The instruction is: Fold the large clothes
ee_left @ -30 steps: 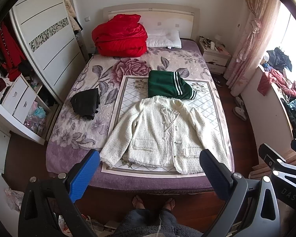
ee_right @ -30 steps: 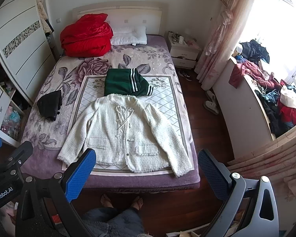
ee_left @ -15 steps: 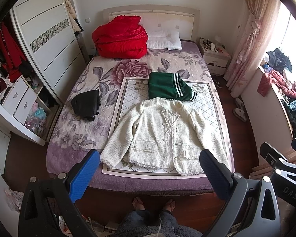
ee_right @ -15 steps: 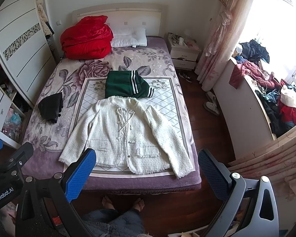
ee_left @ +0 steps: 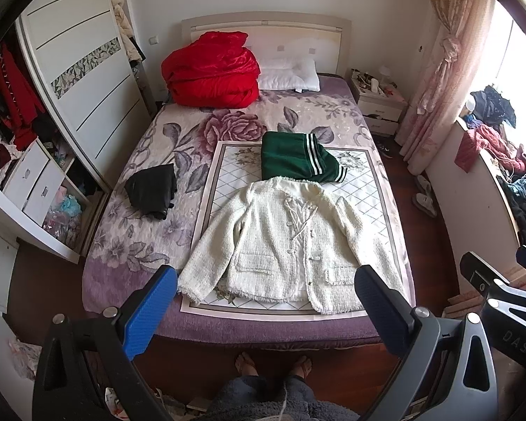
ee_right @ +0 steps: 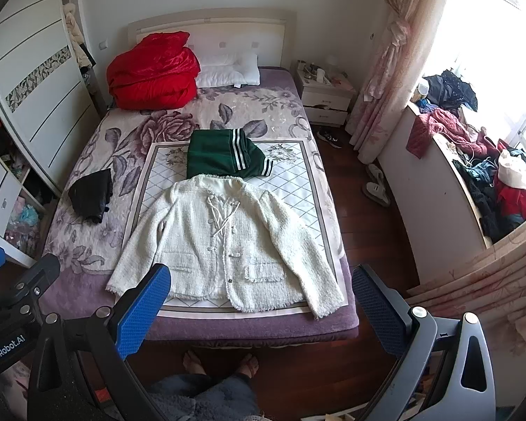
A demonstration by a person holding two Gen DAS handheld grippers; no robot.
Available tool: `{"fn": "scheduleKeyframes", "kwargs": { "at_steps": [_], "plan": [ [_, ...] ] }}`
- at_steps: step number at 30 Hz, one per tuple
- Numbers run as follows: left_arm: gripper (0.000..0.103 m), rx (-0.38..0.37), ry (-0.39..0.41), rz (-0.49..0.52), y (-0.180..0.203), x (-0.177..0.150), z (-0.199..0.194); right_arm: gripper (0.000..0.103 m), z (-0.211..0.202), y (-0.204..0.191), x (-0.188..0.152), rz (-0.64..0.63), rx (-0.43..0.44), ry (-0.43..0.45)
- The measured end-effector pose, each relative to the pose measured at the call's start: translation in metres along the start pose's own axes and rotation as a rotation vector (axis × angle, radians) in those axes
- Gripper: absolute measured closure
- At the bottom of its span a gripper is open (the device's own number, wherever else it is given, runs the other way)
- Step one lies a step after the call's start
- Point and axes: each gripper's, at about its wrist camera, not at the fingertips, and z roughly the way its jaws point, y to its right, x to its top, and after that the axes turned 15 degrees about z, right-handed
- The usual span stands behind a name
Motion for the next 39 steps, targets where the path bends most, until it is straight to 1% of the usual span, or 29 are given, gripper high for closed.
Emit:
{"fn": "scheduleKeyframes", "kwargs": {
  "at_steps": [6, 19, 24, 28, 29, 32, 33, 37, 39],
  "plan": [
    [0.0, 0.002, 0.005, 0.001, 0.003, 0.0, 0.0, 0.0, -0.003, 0.001, 0.007, 0.006, 0.003, 0.0],
    [0.0, 0.0, 0.011, -0.001, 0.006, 0.001, -0.001, 0.0, -0.004, 0.003, 0.006, 0.008, 0.005, 0.006],
    [0.0, 0.0, 0.016, -0.001, 0.008, 0.007, -0.003, 0.0, -0.003, 0.003, 0.005, 0.007, 0.006, 0.007],
    [0.0, 0.001, 0.02, 0.0, 0.008, 0.004, -0.003, 0.0, -0.008, 0.002, 0.018, 0.012, 0.006, 0.012],
    [0.0, -0.002, 0.022, 0.0, 0.007, 0.002, -0.003, 0.0, -0.007, 0.002, 0.014, 0.013, 0.006, 0.011],
    [0.0, -0.001, 0.027, 0.0, 0.005, 0.0, -0.002, 0.0, -0.011, 0.002, 0.023, 0.017, 0.006, 0.013],
    [0.0, -0.002, 0.027, -0.001, 0.005, 0.0, -0.002, 0.0, -0.01, 0.002, 0.019, 0.017, 0.007, 0.014],
    [0.0, -0.003, 0.027, -0.003, 0.004, -0.002, -0.001, 0.0, -0.013, 0.0, 0.029, 0.022, 0.006, 0.016],
    [0.0, -0.004, 0.027, -0.002, 0.004, -0.003, 0.0, 0.0, -0.012, 0.001, 0.024, 0.021, 0.006, 0.016]
  ]
}}
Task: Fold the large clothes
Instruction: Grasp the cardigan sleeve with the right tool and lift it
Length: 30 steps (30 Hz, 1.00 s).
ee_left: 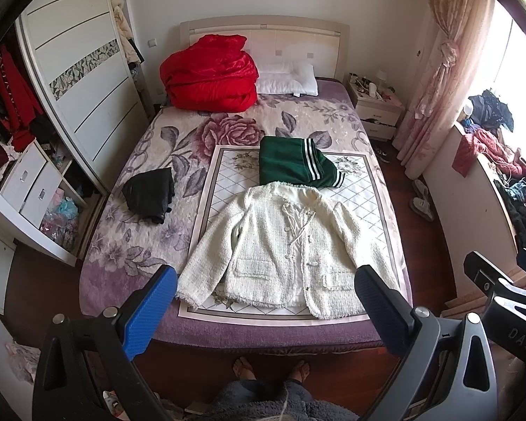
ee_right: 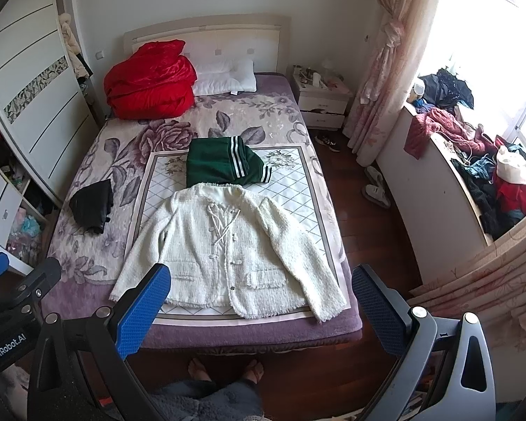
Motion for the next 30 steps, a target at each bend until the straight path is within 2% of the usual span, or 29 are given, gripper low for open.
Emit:
{"fn": "scheduleKeyframes", "kwargs": {
  "at_steps": [4, 7, 9, 11, 14, 17, 20, 24, 25, 28, 30],
  "plan": [
    [0.0, -0.006, 0.002, 0.003, -0.004, -0.001, 0.007, 0.0, 0.001, -0.001, 0.005, 0.009, -0.002, -0.003],
    [0.0, 0.028, 0.031, 0.006, -0.009, 0.001, 0.024, 0.0, 0.012, -0.003, 0.007, 0.041, -0.016, -0.005],
    [0.0, 0.07, 0.066, 0.003, -0.011, 0.001, 0.046, 0.0, 0.03, -0.001, 0.008, 0.079, -0.019, -0.003],
    [0.0, 0.097, 0.066, 0.025, -0.012, 0.001, 0.077, 0.0, 0.059, 0.004, 0.004, 0.127, -0.02, -0.019],
    [0.0, 0.139, 0.014, 0.065, -0.013, -0.003, 0.144, 0.0, 0.125, 0.03, -0.004, 0.254, -0.059, -0.112],
    [0.0, 0.138, -0.077, 0.07, -0.007, -0.011, 0.21, 0.019, 0.198, 0.073, -0.032, 0.402, -0.115, -0.192],
    [0.0, 0.136, -0.168, 0.068, 0.006, -0.018, 0.268, 0.02, 0.277, 0.124, -0.067, 0.558, -0.159, -0.321],
    [0.0, 0.142, -0.275, 0.063, 0.044, -0.028, 0.345, 0.02, 0.388, 0.196, -0.131, 0.849, -0.123, -0.496],
    [0.0, 0.138, -0.298, 0.07, 0.061, -0.03, 0.365, 0.02, 0.422, 0.215, -0.152, 0.939, -0.09, -0.528],
    [0.0, 0.127, -0.333, 0.104, 0.11, -0.032, 0.416, 0.02, 0.502, 0.26, -0.209, 1.133, -0.047, -0.592],
    [0.0, 0.107, -0.364, 0.138, 0.146, -0.036, 0.452, 0.02, 0.544, 0.283, -0.242, 1.253, -0.026, -0.59]
  ]
}}
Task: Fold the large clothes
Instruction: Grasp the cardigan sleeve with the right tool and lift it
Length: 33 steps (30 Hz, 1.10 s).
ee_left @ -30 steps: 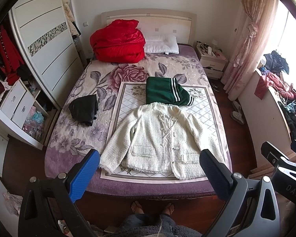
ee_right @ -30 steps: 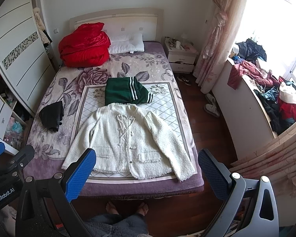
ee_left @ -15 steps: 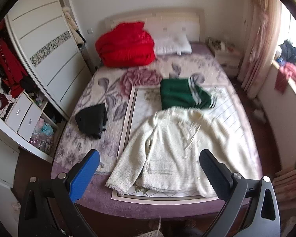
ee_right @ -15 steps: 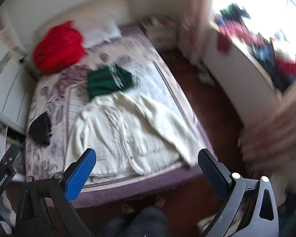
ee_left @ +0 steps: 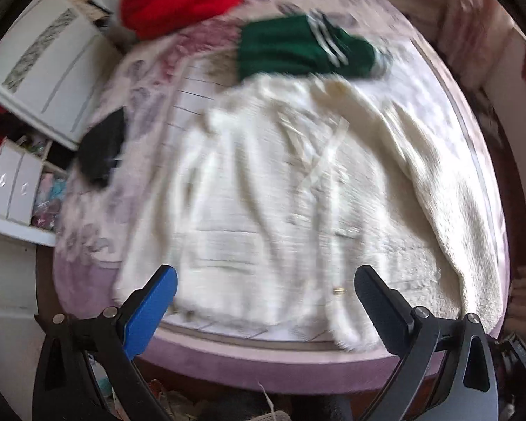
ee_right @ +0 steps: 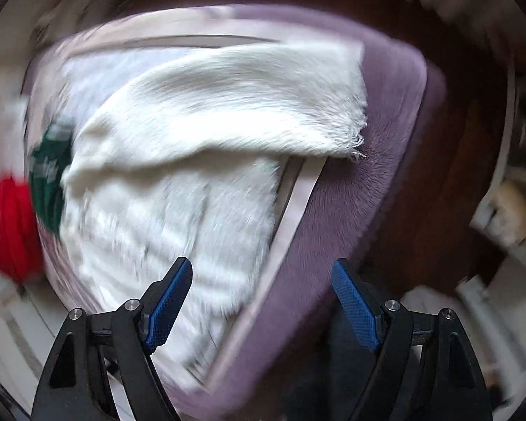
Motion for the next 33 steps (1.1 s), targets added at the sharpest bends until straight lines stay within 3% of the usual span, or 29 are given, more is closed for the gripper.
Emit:
{"fn": "scheduleKeyframes", "kwargs": {
  "at_steps": [4, 6, 8, 9, 10, 12, 15, 17, 19, 21, 26, 28, 33],
  "plan": [
    [0.0, -0.016, -0.034, 0.094, 0.073, 0.022, 0.058, 0.02, 0.07, 0.03, 0.052, 0.193, 0.135, -0.011],
    [0.0, -0.015, -0.033, 0.129, 0.101, 0.028, 0.079, 0.023, 0.093, 0.043, 0.077, 0.272, 0.193, 0.034],
    [0.0, -0.011, -0.043, 0.176, 0.13, 0.035, 0.101, 0.06, 0.105, 0.056, 0.092, 0.359, 0.232, 0.087],
    [0.0, -0.02, -0.05, 0.189, 0.14, 0.037, 0.109, 0.078, 0.103, 0.062, 0.094, 0.398, 0.204, 0.141],
    [0.0, -0.029, -0.054, 0.197, 0.146, 0.04, 0.117, 0.085, 0.099, 0.067, 0.093, 0.422, 0.232, 0.175],
    [0.0, -0.046, -0.054, 0.212, 0.161, 0.041, 0.129, 0.088, 0.088, 0.063, 0.086, 0.397, 0.239, 0.249],
    [0.0, -0.05, -0.045, 0.232, 0.176, 0.042, 0.145, 0.084, 0.086, 0.044, 0.079, 0.274, 0.262, 0.311],
    [0.0, -0.068, -0.064, 0.239, 0.181, 0.041, 0.155, 0.064, 0.102, 0.032, 0.081, 0.235, 0.26, 0.268],
    [0.0, -0.083, -0.069, 0.233, 0.186, 0.044, 0.164, 0.043, 0.119, 0.03, 0.085, 0.262, 0.343, 0.229],
    [0.0, -0.083, -0.062, 0.235, 0.191, 0.049, 0.169, 0.03, 0.129, 0.024, 0.089, 0.271, 0.399, 0.208],
    [0.0, -0.103, -0.043, 0.213, 0.182, 0.064, 0.171, 0.029, 0.123, 0.009, 0.086, 0.33, 0.401, 0.243],
    [0.0, -0.115, -0.031, 0.201, 0.176, 0.069, 0.165, 0.029, 0.106, 0.007, 0.08, 0.345, 0.45, 0.251],
    [0.0, -0.134, -0.007, 0.183, 0.163, 0.076, 0.155, 0.029, 0.122, -0.015, 0.059, 0.304, 0.452, 0.095]
  ]
}}
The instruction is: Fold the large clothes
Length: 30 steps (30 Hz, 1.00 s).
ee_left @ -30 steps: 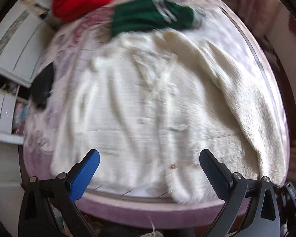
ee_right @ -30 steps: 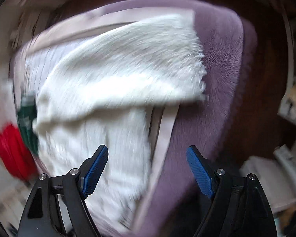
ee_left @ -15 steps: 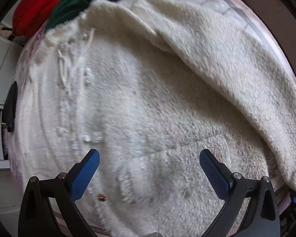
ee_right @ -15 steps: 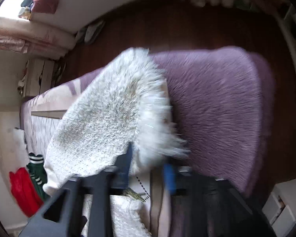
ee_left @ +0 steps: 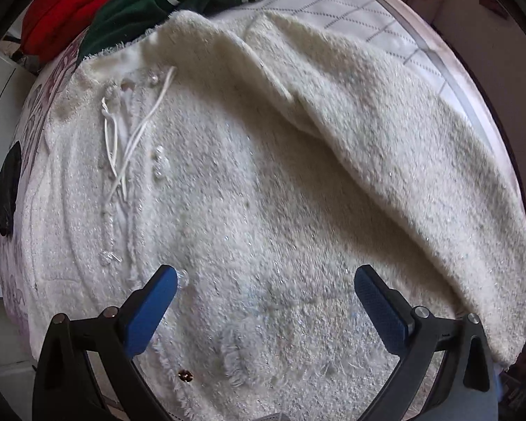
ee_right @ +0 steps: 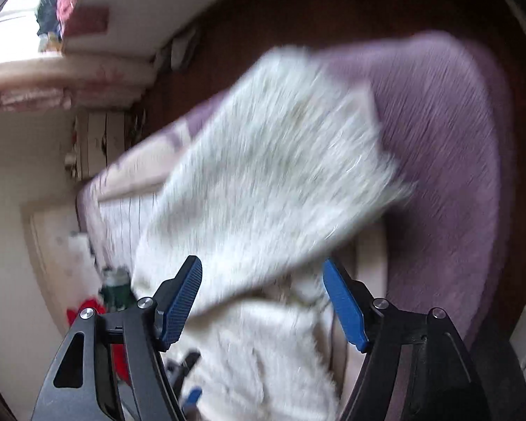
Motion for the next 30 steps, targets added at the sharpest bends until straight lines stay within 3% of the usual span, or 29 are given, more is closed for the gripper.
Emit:
{"fn": "scheduleKeyframes", "kwargs": {
  "at_steps": [3, 6, 11, 12, 13, 15, 19, 23, 26, 30],
  "plan": [
    [0.0, 0.005, -0.011, 0.003, -0.001, 0.0, 0.005, 0.029, 0.029, 0.006, 0.005, 0.058, -0.051, 0.023],
    [0.0, -0.005, -0.03, -0.02, -0.002, 0.0, 0.014, 0.029, 0.051, 0.002, 0.011, 0.159, -0.01, 0.081],
    [0.0, 0.004, -0.026, -0.048, -0.009, 0.008, 0.028, 0.031, 0.063, -0.037, -0.001, 0.09, 0.042, 0.194],
    [0.0, 0.007, -0.026, -0.055, -0.012, 0.01, 0.031, 0.038, 0.068, -0.045, -0.003, 0.078, 0.043, 0.212],
    [0.0, 0.009, -0.024, -0.061, -0.014, 0.013, 0.033, 0.058, 0.071, -0.052, -0.003, 0.071, 0.038, 0.23],
    [0.0, 0.007, -0.021, -0.067, -0.02, 0.017, 0.035, 0.087, 0.074, -0.06, 0.0, 0.055, 0.011, 0.265],
    [0.0, -0.01, 0.013, -0.071, -0.043, 0.021, 0.029, 0.094, 0.056, -0.099, -0.001, -0.049, 0.019, 0.308],
    [0.0, -0.007, 0.023, -0.084, -0.088, 0.009, 0.024, 0.094, 0.039, -0.163, -0.042, -0.272, 0.016, 0.347],
    [0.0, 0.01, 0.013, -0.166, -0.144, -0.005, 0.018, 0.094, 0.024, -0.211, -0.098, -0.493, 0.022, 0.339],
    [0.0, 0.026, 0.001, -0.323, -0.225, -0.034, 0.008, 0.094, 0.047, -0.274, -0.21, -0.808, 0.019, 0.262]
  ]
}}
